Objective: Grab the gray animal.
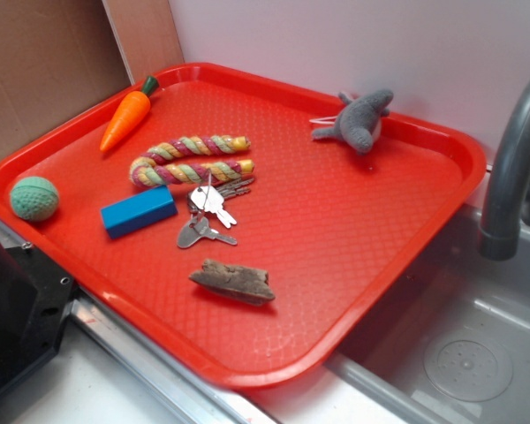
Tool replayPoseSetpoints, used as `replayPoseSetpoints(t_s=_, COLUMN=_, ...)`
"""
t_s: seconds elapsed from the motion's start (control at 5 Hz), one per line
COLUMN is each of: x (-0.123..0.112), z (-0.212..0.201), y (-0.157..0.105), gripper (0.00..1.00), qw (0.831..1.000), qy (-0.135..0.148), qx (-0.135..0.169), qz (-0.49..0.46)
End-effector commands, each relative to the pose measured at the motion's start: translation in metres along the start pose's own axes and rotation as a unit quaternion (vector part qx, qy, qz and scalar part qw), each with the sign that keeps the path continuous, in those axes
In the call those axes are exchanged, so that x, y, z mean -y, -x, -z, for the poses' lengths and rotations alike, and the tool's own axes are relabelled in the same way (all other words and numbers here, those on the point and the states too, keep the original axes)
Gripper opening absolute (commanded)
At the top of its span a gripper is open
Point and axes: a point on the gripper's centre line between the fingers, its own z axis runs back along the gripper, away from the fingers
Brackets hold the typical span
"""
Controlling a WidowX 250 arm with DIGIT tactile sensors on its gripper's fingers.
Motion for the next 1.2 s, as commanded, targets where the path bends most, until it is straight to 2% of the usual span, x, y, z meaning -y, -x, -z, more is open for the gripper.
replayPoseSetpoints(t_s=0.0, x=0.000, z=0.000, y=0.000, gripper=1.00, qw=1.000, qy=0.000, qx=0.000, qz=0.000)
replayPoseSetpoints(t_s=0.2, x=0.007, z=0.033, y=-0.041, gripper=1.00, qw=0.999, qy=0.004, qx=0.019, qz=0.032)
replayPoseSetpoints(t_s=0.4, x=0.029, z=0.055, y=-0.088, gripper=1.00, qw=0.985, qy=-0.028, qx=0.065, qz=0.159)
replayPoseSetpoints(t_s=0.6, x=0.042, z=0.077, y=-0.119, gripper=1.00, qw=0.963, qy=-0.032, qx=0.105, qz=0.247)
replayPoseSetpoints(t_s=0.8, x=0.045, z=0.105, y=-0.148, gripper=1.00, qw=0.936, qy=-0.049, qx=0.127, qz=0.324)
replayPoseSetpoints(t_s=1.0, x=0.045, z=0.135, y=-0.172, gripper=1.00, qw=0.917, qy=-0.101, qx=0.134, qz=0.361)
